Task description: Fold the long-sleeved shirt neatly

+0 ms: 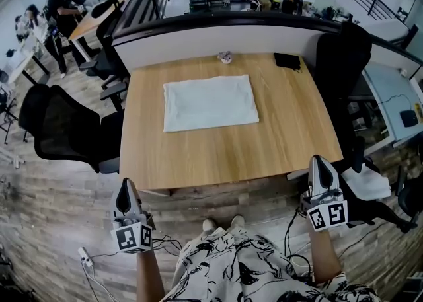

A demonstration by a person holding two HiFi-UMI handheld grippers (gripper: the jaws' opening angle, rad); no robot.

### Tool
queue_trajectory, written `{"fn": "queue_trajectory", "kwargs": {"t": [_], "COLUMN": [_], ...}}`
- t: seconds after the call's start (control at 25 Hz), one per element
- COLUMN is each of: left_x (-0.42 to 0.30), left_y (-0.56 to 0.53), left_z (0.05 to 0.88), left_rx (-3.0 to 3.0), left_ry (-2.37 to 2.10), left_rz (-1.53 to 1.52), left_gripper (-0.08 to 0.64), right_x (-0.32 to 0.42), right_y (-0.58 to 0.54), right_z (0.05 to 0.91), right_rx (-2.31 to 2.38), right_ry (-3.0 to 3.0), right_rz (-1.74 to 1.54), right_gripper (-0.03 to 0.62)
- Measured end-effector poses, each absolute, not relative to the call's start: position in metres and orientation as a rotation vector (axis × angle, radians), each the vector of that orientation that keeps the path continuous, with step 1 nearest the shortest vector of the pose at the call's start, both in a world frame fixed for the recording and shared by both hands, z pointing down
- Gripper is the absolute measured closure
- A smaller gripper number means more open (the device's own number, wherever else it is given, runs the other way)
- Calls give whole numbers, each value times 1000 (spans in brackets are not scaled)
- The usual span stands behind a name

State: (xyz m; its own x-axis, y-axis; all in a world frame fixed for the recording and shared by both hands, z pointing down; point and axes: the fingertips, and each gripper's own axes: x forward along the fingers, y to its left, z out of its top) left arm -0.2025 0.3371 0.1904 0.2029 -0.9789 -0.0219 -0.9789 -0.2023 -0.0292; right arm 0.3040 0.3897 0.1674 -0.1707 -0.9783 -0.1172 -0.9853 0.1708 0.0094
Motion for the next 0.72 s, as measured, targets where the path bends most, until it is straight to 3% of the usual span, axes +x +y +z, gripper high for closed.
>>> {"fn": "queue_trajectory", "kwargs": {"t": [0.72], "left_x": [-193], "left_y": [335], "left_z": [189], "left_rx": [-2422], "left_ry": [1943], "left_rz": [-14], "left_gripper": [558], "right_x": [302], "right_y": [385], "right_z": [173], "right_rx": [-1975], "right_ry": [2354], "right_rz": [117], "right_gripper": [586]}}
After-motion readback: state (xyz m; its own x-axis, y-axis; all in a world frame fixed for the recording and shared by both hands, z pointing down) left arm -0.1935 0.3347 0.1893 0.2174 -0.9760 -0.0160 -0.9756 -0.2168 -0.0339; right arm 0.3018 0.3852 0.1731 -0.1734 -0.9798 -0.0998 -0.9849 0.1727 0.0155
